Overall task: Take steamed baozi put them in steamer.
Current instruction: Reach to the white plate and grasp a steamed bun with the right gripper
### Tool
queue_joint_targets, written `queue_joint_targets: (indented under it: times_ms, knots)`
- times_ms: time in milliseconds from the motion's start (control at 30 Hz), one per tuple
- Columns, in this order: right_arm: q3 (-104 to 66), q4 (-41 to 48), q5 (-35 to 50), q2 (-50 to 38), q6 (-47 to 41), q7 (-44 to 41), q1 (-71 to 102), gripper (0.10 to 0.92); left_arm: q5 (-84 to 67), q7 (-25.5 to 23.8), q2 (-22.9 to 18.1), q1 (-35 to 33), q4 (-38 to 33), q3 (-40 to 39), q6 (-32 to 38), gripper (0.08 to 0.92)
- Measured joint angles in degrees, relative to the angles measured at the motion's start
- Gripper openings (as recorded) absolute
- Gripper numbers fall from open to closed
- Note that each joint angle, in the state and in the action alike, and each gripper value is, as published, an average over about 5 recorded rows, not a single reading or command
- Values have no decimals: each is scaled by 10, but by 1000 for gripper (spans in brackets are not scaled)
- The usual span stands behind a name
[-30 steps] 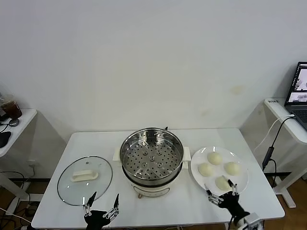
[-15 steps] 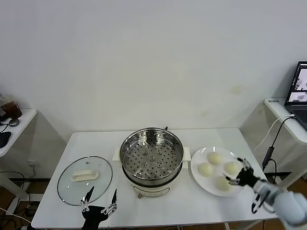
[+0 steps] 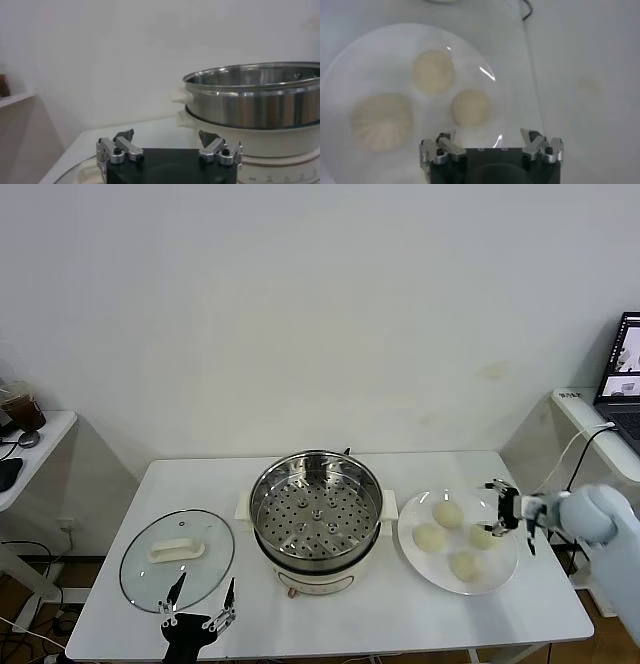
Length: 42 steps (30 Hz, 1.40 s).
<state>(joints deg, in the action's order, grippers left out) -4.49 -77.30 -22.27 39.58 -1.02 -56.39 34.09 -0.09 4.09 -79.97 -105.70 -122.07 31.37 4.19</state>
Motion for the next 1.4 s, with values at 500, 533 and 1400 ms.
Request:
queue_joint_targets:
  times_ms: [500, 533, 1400]
  knots:
    - [228, 167, -3, 67, -10, -80, -198, 823, 1, 0, 0, 12, 12, 17, 5, 823]
    - [235, 173, -5, 70, -10, -81, -204, 823, 1, 0, 0, 13, 12, 18, 5, 823]
    - [319, 262, -43, 145, -12, -73, -261, 800, -2, -1, 3, 22, 14, 40, 10, 823]
